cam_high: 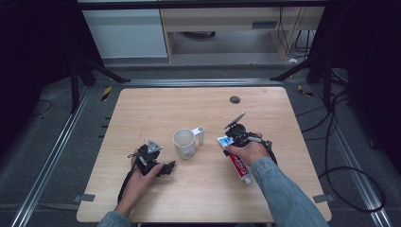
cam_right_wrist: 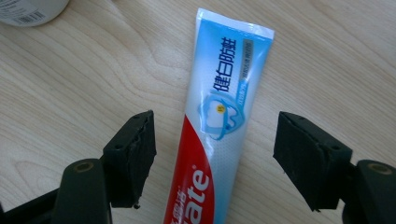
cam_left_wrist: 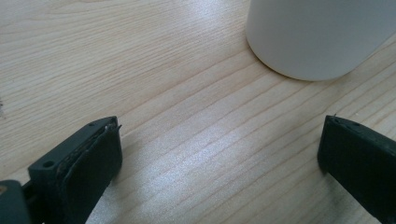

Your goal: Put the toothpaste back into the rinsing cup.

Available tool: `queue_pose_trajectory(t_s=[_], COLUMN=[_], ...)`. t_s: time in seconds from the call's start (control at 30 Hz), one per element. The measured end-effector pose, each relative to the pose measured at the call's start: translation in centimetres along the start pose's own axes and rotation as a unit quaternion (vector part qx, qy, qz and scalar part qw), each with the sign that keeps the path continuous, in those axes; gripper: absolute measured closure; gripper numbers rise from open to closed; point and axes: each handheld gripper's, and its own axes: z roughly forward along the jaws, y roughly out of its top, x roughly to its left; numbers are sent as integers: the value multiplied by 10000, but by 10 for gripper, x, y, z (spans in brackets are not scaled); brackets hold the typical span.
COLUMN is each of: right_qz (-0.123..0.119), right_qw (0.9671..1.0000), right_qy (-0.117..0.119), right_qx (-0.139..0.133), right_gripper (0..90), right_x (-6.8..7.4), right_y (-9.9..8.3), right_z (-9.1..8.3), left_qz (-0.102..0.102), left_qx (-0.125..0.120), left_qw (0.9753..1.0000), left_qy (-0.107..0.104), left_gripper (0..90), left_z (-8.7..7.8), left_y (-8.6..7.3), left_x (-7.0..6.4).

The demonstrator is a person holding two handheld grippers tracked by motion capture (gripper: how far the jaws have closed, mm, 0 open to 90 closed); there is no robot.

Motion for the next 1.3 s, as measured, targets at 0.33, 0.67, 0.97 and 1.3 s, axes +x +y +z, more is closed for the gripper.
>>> queue_pose_trajectory(t_s=[0.33, 0.67, 0.97, 1.3], right_qz=[-24, -65, -150, -77], right_qw=[9991, 9977, 9970, 9964], right_qy=[-52, -93, -156, -47], right_qx=[427, 670, 749, 842], right_gripper=[302, 344, 395, 412], right_x=[4, 2, 0, -4], right_y=[9, 13, 15, 18], right_z=[18, 33, 38, 43], left_qz=[12, 15, 19, 23], left_qx=[3, 4, 5, 5], left_qw=[10000, 10000, 10000, 10000], left_qy=[-7, -10, -12, -12], left_gripper=[0, 0, 0, 0], left_z=[0, 0, 0, 0], left_y=[0, 0, 0, 0], left_x=[0, 0, 0, 0])
